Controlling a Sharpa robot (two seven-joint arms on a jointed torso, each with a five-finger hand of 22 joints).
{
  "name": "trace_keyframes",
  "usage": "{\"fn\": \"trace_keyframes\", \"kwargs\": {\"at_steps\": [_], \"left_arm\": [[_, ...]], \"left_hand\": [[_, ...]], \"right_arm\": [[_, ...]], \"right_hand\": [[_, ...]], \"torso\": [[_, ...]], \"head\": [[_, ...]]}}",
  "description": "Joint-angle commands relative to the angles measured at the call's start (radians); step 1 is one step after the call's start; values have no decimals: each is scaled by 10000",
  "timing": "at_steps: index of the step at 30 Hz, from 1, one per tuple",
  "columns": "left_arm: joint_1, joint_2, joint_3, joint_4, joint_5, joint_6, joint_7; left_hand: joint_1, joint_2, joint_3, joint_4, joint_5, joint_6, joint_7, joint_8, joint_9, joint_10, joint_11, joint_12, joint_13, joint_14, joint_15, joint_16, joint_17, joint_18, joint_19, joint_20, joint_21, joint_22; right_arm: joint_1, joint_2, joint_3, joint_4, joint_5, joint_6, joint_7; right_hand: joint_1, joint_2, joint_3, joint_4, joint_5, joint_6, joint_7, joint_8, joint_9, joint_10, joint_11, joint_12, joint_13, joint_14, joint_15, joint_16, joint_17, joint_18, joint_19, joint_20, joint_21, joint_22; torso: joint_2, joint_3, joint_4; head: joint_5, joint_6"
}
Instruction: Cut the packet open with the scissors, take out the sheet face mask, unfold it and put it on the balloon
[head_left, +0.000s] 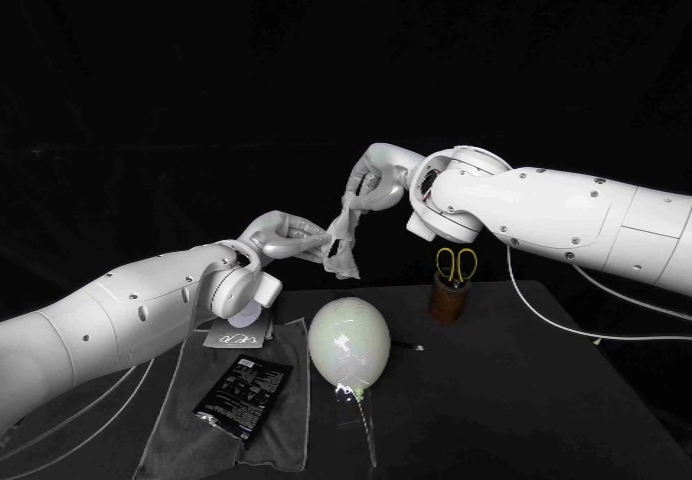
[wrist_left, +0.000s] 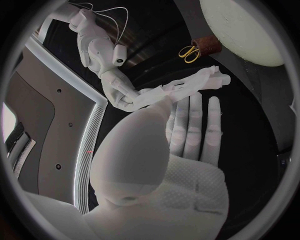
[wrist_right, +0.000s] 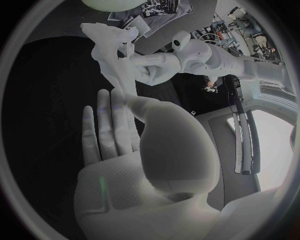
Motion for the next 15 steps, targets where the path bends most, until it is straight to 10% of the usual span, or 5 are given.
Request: {"fn": "trace_keyframes", "kwargs": {"at_steps": [1, 15], "left_arm": [[3, -55, 13, 44, 397, -252, 280], [83, -358, 112, 57, 160, -763, 410]], "left_hand": [[22, 122, 164, -60, 43, -64, -36, 108, 312, 89, -29, -60, -22, 100, -26, 4, 20, 158, 74, -27, 45, 11], [18, 104, 409, -210, 43, -179, 76, 179, 451, 109, -1, -165, -55, 76, -8, -61, 54, 150, 114, -91, 81, 23]], "right_arm": [[-6, -42, -13, -53, -155, 469, -184], [-199, -70, -107, -241, -230, 660, -240]], "right_hand": [[11, 122, -1, -81, 25, 69, 1, 22, 62, -32, -57, -8, 14, 66, 30, -44, 11, 205, 76, 2, 9, 16], [-11, 121, 4, -93, 24, 69, 2, 22, 64, -33, -56, -11, 13, 66, 32, -45, 18, 204, 75, 1, 7, 15]], "torso": [[9, -4, 5], [-6, 7, 4]], "head": [[7, -2], [41, 3]]}}
